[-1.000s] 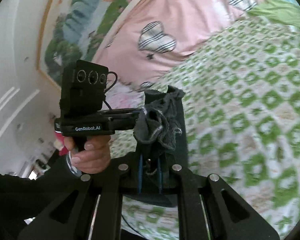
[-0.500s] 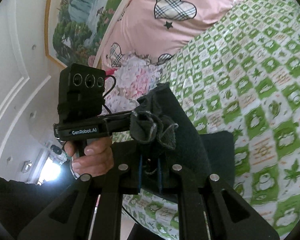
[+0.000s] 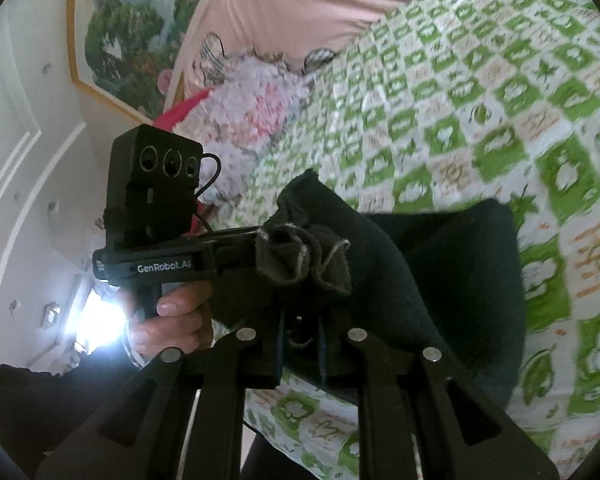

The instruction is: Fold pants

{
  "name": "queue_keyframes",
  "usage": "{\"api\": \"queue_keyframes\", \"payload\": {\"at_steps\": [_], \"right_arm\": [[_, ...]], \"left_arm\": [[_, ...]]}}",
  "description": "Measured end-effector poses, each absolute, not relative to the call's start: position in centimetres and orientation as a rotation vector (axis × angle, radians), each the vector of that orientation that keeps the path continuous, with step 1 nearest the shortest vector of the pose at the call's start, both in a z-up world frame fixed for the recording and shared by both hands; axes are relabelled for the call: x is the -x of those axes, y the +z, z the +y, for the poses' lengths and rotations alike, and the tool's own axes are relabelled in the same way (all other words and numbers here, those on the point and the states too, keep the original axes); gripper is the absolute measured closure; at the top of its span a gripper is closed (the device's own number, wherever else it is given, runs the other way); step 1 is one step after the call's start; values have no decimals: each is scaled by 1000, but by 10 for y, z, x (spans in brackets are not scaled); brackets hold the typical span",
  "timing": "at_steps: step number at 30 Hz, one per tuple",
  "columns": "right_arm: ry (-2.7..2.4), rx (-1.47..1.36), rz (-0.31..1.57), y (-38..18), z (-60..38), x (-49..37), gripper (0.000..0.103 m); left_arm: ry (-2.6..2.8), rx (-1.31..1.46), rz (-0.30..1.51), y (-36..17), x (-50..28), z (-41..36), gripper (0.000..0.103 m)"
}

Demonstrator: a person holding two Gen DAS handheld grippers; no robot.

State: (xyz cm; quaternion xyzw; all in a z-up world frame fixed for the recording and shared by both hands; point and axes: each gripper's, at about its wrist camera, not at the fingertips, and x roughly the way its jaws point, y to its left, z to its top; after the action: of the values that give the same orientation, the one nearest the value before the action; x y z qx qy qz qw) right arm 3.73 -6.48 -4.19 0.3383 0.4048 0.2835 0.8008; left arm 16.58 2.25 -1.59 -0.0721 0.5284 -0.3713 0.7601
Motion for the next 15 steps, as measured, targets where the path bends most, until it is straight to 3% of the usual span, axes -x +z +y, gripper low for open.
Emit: {"api": "queue_keyframes", "payload": {"at_steps": [8,15], "right_arm": [[615,-644,927,-48,-45,-42,86],[654,-640,963,-55,-34,-43,63]], "left_arm": [[-730,232,1169,-36,-156,49,93],[-653,297,1173,-43,-143,69,93]]}}
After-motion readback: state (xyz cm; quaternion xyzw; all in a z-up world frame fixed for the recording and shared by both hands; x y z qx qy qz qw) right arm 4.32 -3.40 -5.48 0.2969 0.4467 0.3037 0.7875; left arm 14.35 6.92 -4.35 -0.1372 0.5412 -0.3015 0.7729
